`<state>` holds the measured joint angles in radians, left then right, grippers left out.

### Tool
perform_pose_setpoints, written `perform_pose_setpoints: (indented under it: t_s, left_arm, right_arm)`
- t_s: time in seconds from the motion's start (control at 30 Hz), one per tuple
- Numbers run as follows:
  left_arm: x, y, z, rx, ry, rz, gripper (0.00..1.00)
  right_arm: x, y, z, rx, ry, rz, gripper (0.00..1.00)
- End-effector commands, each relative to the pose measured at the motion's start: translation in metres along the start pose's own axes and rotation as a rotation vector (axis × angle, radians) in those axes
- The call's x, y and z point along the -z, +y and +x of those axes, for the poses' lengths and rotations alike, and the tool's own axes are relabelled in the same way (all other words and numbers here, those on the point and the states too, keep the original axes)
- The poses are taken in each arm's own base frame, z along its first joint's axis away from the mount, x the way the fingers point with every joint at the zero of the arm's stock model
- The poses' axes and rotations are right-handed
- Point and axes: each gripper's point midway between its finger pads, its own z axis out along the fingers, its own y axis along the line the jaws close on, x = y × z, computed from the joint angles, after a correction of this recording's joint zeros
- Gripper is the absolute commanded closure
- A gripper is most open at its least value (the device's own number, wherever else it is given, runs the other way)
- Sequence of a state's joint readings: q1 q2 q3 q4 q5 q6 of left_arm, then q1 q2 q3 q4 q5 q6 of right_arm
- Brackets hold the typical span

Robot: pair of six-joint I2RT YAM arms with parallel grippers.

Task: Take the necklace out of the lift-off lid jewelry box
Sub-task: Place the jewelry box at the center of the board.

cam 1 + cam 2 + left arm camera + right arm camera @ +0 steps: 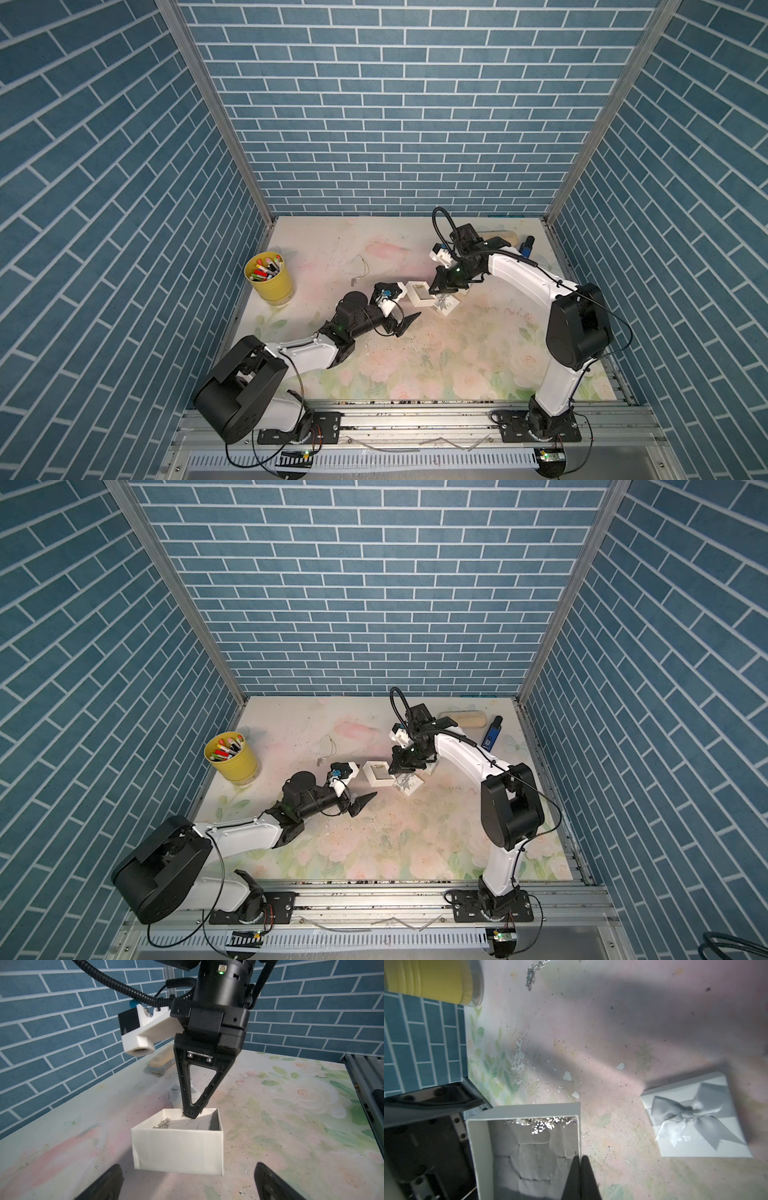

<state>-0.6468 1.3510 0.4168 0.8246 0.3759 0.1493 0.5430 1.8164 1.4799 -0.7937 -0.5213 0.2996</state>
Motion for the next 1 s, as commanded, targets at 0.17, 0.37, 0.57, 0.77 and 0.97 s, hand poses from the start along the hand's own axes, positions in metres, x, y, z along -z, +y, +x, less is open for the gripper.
perform_pose_setpoints:
  t_s: [0.17, 0.37, 0.57, 0.77, 0.97]
  left_arm:
    - [0.054, 0.059, 0.049, 0.375, 0.134, -0.468, 0.0]
    - [0.06, 0.041, 0.064, 0.475, 0.337, -0.349, 0.0]
    - [0.061, 0.038, 0.075, 0.566, 0.403, -0.358, 0.0]
    - [0.065, 0.039, 0.08, 0.586, 0.427, -0.384, 0.0]
    - [0.064, 0.035, 0.081, 0.645, 0.441, -0.38, 0.12]
  right_arm:
    - [-0.037, -0.032, 0.022, 0.055, -0.001, 0.34, 1.0]
    - [-0.068, -0.046, 0.028, 0.044, -0.05, 0.444, 1.0]
    - [-0.076, -0.05, 0.029, 0.056, -0.056, 0.456, 0.95]
    - [-0.061, -0.044, 0.029, 0.077, -0.065, 0.46, 0.69]
    - [-0.034, -0.02, 0.028, 0.115, -0.092, 0.403, 0.64]
